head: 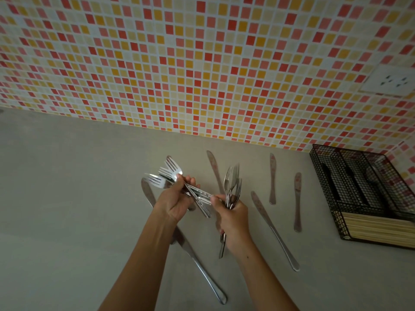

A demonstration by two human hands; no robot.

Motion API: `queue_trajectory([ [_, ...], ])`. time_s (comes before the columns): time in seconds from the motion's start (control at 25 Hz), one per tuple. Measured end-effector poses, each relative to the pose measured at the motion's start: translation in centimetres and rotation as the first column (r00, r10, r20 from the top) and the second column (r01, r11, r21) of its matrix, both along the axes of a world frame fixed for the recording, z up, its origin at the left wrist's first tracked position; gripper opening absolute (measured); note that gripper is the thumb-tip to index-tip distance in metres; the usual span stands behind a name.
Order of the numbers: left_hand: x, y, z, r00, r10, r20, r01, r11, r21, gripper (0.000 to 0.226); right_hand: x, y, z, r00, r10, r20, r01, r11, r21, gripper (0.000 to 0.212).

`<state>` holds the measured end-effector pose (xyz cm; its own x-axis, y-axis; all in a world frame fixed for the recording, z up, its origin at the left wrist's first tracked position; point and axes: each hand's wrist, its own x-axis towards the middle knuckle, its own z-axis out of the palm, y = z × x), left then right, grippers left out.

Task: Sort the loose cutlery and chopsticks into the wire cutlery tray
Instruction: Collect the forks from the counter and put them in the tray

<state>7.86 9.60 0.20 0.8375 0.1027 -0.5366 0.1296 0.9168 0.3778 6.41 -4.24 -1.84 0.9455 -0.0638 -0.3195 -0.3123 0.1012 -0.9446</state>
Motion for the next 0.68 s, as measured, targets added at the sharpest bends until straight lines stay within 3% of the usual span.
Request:
queue_trajectory([
  [0.2,-0.17,-0.48,0.34,0.996,-0.085,-0.010,0.085,0.990,0.116,0.025,0.42,-0.26,0.20,0.996,-0.088,-0.013,0.089,0.995,0.038,0.011],
  [0.4,-0.09,-0.39,-0.03,0.999,-0.044,-0.013,0.045,0.992,0.120,0.029,0.75,-0.07,0.45,0.987,-0.098,0.127,0.111,0.989,-0.099,0.012],
  [0.52,-0.10,-0.47,-0.26,1.000,-0.008,-0.005,0.008,0.993,0.117,0.031,0.61,-0.19,0.51,0.973,-0.037,0.228,0.081,0.979,-0.186,0.010],
  [0.68,0.33,-0.73,0.33,0.993,0.101,-0.061,-0.098,0.994,0.051,0.032,0.05,0.07,-0.21,0.976,0.061,0.210,-0.004,0.964,-0.264,0.020],
])
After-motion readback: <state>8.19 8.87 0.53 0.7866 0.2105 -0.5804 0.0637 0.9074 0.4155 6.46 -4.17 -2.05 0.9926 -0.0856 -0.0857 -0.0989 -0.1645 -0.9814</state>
